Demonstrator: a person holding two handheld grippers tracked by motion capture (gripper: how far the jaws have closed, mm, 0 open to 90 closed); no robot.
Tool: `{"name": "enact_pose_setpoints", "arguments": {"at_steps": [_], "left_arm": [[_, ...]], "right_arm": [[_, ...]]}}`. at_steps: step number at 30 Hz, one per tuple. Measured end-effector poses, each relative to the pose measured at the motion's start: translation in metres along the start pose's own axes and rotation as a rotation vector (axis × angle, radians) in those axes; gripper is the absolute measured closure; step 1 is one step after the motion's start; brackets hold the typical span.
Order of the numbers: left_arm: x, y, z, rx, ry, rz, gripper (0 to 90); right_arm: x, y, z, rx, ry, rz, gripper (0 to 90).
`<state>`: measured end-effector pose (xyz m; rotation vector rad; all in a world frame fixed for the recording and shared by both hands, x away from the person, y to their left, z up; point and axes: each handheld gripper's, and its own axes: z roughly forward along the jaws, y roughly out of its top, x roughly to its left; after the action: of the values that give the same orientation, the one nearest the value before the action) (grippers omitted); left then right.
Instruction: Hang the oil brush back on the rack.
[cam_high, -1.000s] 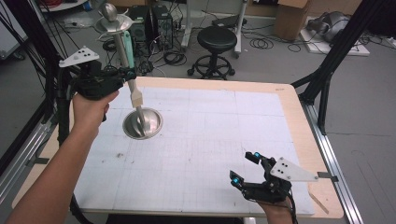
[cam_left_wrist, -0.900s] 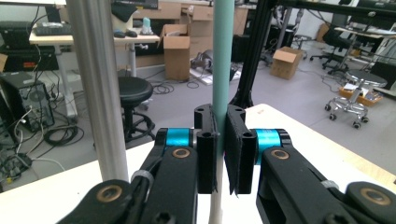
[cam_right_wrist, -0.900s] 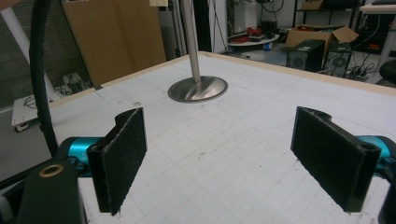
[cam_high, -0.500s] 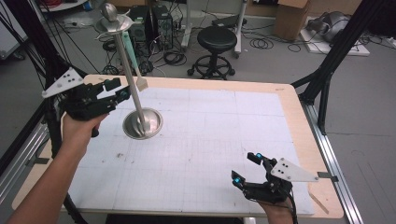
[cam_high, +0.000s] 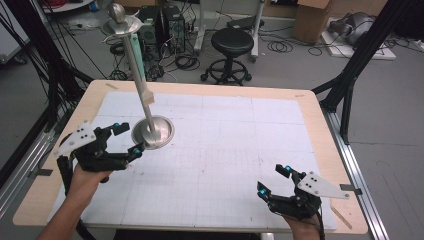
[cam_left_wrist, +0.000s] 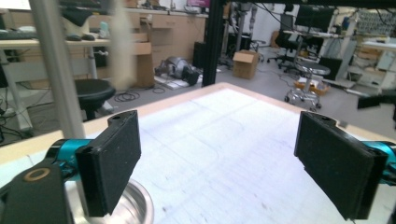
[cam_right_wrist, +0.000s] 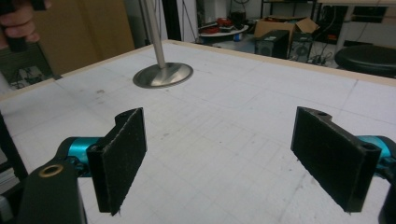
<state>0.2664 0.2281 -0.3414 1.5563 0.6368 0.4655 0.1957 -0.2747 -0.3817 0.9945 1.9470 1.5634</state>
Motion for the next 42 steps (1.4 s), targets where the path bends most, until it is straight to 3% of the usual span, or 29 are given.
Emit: {"name": "enact_pose_setpoints", "arguments": {"at_steps": [3, 6, 13, 26, 42], "left_arm": [[-0.007, -0.013, -0.004, 0.000, -0.023, 0.009, 15.5], [-0.012, -0.027, -0.008, -0.008, -0.040, -0.008, 16.4], [-0.011, -0.053, -0.014, 0.012, -0.031, -0.027, 16.6], [-0.006, -0.056, -0.027, -0.002, -0.013, -0.039, 17.3], [-0.003, -0.059, -0.028, 0.011, -0.006, -0.052, 18.3]], "right_arm": [[-0.003, -0.003, -0.005, 0.006, -0.023, 0.005, 16.9], [-0.006, -0.006, -0.009, 0.001, -0.045, 0.015, 16.8], [-0.012, -0.010, -0.019, -0.020, -0.078, 0.041, 16.9], [-0.008, -0.009, -0.016, -0.004, -0.081, 0.020, 16.9], [-0.009, -0.009, -0.015, 0.001, -0.078, 0.024, 16.8]]}}
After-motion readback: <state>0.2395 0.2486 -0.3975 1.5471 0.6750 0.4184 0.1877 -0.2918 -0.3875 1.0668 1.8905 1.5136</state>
